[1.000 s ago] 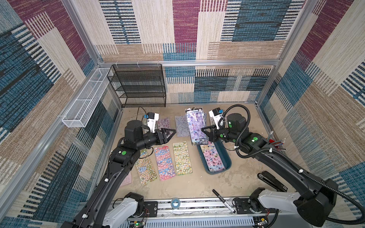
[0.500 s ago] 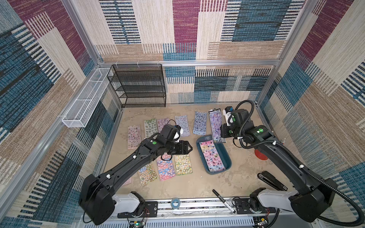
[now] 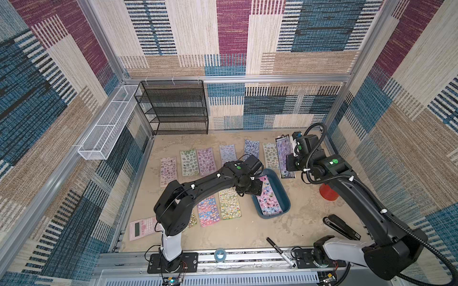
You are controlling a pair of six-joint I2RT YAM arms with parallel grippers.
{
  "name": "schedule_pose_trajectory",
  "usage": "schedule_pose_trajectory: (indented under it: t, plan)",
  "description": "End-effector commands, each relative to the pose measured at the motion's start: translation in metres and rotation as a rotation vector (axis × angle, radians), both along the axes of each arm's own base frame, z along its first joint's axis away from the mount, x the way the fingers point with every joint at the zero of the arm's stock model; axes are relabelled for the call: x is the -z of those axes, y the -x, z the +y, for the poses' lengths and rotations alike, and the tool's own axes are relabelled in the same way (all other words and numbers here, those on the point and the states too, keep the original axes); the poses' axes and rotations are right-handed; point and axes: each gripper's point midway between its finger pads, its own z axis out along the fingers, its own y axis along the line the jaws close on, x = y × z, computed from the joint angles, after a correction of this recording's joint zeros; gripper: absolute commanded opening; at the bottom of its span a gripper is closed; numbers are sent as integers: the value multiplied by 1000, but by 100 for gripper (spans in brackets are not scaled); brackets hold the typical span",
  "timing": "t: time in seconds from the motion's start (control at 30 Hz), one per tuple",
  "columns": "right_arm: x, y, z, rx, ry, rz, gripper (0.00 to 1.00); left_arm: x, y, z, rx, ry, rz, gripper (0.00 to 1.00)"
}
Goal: Take the stickers out of the storage box
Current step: Adjust the storage box at the center of the board.
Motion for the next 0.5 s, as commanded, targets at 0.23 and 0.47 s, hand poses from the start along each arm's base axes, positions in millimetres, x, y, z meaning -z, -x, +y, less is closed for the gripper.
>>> schedule_pose_trajectory:
  t: [0.23,0.47]
  plan:
    - [4,0,-7,12,30,1,0,25,-2,2,-23,-128,44,63]
    - [9,2,-11,26,42,15,0,36,-2,9,-30,-179,56,23]
